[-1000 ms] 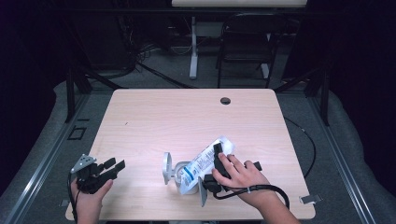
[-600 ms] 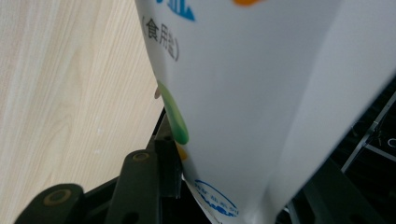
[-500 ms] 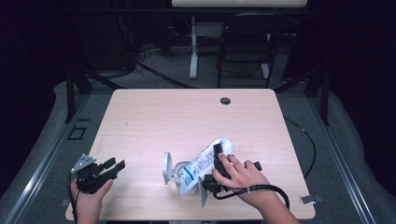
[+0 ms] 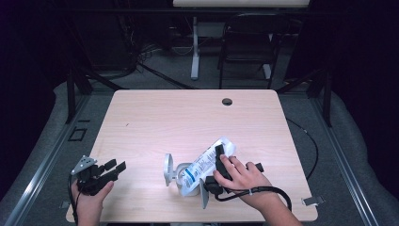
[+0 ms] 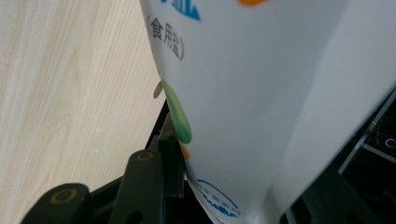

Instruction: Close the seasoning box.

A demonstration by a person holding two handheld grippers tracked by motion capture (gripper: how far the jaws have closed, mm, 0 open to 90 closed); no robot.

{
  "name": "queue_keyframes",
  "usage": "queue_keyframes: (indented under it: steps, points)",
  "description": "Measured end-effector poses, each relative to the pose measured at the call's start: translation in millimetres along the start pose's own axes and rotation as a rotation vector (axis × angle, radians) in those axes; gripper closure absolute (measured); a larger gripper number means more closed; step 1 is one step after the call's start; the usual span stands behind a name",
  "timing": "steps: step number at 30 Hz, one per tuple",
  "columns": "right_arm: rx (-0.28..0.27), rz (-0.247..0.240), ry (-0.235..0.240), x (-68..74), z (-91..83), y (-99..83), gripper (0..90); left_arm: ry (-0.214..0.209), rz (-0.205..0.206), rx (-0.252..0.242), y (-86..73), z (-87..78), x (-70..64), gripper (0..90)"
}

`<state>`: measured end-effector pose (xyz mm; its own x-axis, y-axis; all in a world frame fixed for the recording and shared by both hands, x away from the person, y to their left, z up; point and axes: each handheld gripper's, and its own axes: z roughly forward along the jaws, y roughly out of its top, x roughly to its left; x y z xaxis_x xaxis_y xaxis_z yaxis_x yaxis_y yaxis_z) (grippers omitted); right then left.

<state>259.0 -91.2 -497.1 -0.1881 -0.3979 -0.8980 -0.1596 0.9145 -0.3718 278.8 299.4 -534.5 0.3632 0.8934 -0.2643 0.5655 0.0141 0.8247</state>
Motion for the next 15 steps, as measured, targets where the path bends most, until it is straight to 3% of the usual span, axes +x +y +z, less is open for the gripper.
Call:
queue_keyframes:
  steps: [15]
  points:
    - [0.002,-0.001,-0.002,-0.9,0.0,0.5,63.8,0.001,-0.001,-0.004,-0.1,0.1,0.0,51.7]
